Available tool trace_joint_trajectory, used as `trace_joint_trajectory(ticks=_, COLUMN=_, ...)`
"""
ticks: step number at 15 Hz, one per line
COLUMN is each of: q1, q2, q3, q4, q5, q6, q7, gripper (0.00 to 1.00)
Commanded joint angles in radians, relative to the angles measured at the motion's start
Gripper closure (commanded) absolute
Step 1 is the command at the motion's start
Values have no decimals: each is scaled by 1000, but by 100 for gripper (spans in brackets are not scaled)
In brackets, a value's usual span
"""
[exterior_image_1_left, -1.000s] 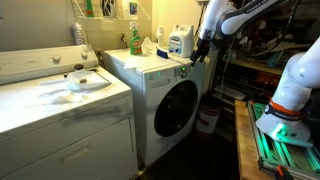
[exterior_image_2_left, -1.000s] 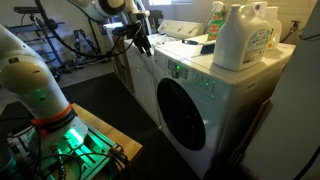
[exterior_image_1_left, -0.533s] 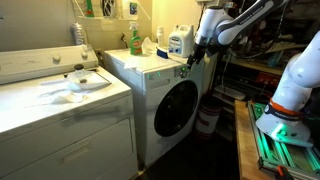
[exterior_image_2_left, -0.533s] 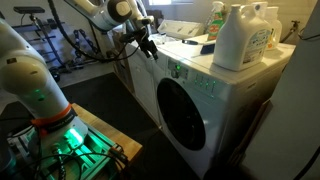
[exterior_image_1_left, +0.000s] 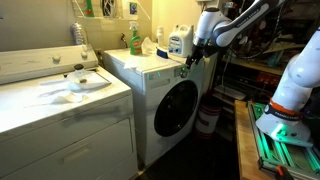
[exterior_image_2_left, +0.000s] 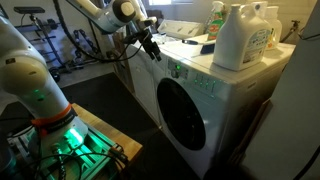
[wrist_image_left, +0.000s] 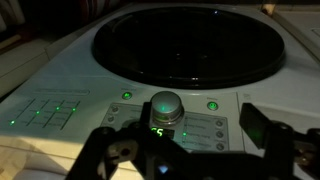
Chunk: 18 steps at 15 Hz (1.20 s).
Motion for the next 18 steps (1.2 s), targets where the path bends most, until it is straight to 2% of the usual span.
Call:
trace_joint_trajectory(ticks=1, q1=-17, q2=77, q3=2, q4=41, q5=-128, q6=5, q7=138, gripper=44)
trace_joint_trajectory(ticks=6, q1=13, q2=156, q3=-35, q4=79, q5=-344, q6=25, q7=331, gripper=82)
trace_joint_trajectory(ticks=9, q1=35, q2=204, q3=-65, q4=101, q5=-482, q6=55, q7=441, gripper=100)
trace_joint_trajectory(ticks=12, q1=58, q2=254, q3=-95, q4=126, q5=-579, q6=84, q7=520, gripper=100)
trace_joint_trajectory(ticks=13, q1=28, q2=270, q3=-68, q4=139, q5=-624, q6=99, q7=566, gripper=100)
trace_joint_trajectory(ticks=18, q1=36, q2=336, q3=-72, q4=188, q5=-729, q6=96, q7=661, gripper=100)
